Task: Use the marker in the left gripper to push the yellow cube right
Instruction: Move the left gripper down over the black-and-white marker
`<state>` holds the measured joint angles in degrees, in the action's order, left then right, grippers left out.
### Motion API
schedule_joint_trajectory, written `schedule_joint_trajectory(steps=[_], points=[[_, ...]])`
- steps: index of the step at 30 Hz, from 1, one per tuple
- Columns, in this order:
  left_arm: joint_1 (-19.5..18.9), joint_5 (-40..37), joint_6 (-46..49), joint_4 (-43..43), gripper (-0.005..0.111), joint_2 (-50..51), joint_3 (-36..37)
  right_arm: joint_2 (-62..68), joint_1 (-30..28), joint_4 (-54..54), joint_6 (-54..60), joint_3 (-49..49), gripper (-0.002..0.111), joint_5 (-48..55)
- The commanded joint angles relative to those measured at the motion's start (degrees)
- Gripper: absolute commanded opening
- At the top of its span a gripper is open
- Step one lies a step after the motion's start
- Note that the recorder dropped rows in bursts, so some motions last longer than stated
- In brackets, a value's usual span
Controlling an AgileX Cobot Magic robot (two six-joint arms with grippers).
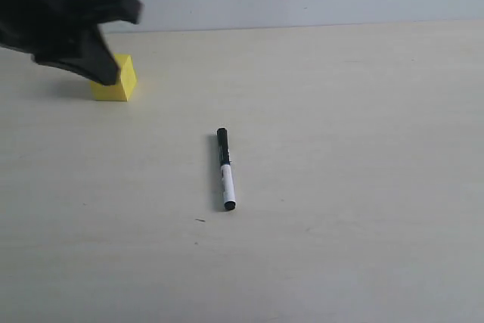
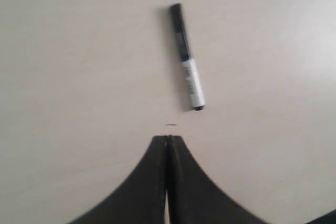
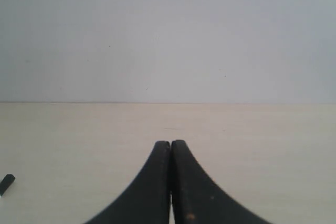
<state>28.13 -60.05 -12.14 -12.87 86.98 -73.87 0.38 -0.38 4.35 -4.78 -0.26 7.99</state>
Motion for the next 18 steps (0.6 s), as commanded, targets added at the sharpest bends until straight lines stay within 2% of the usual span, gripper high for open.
schedule_joint_trajectory(steps=[1,2,3,4,6,8,11,13,15,18], points=[[9.5,3.6,-5.0,0.0,0.000,6.0,-3.1,-0.4,0.0,0.2,0.0,0.3,0.000,-0.3],[12.3,3.2,-4.3,-1.6,0.000,9.2,-4.5,-0.4,0.0,0.2,0.0,0.3,0.000,-0.3],[13.1,3.5,-3.5,-2.0,0.000,10.5,-4.9,-0.4,0.0,0.2,0.0,0.3,0.000,-0.3],[14.3,7.0,-0.9,-2.0,0.000,12.7,-5.2,-0.4,0.0,0.2,0.0,0.3,0.000,-0.3],[14.6,12.8,0.8,-4.4,0.000,14.5,-5.4,-0.4,0.0,0.2,0.0,0.3,0.000,-0.3],[14.4,14.8,4.6,-8.5,0.000,15.8,-5.4,-0.4,0.0,0.2,0.0,0.3,0.000,-0.3],[13.1,15.3,7.7,-10.3,0.000,16.2,-5.4,-0.4,0.0,0.2,0.0,0.3,0.000,-0.3],[11.8,15.6,7.4,-11.1,0.000,16.2,-5.4,-0.4,0.0,0.2,0.0,0.3,0.000,-0.3],[10.6,12.1,4.9,-11.6,0.000,16.7,-5.4,-0.4,0.0,0.2,0.0,0.3,0.000,-0.3],[10.3,9.1,-4.1,-4.8,0.000,16.8,-5.6,-0.4,0.0,0.2,0.0,0.3,0.000,-0.3]])
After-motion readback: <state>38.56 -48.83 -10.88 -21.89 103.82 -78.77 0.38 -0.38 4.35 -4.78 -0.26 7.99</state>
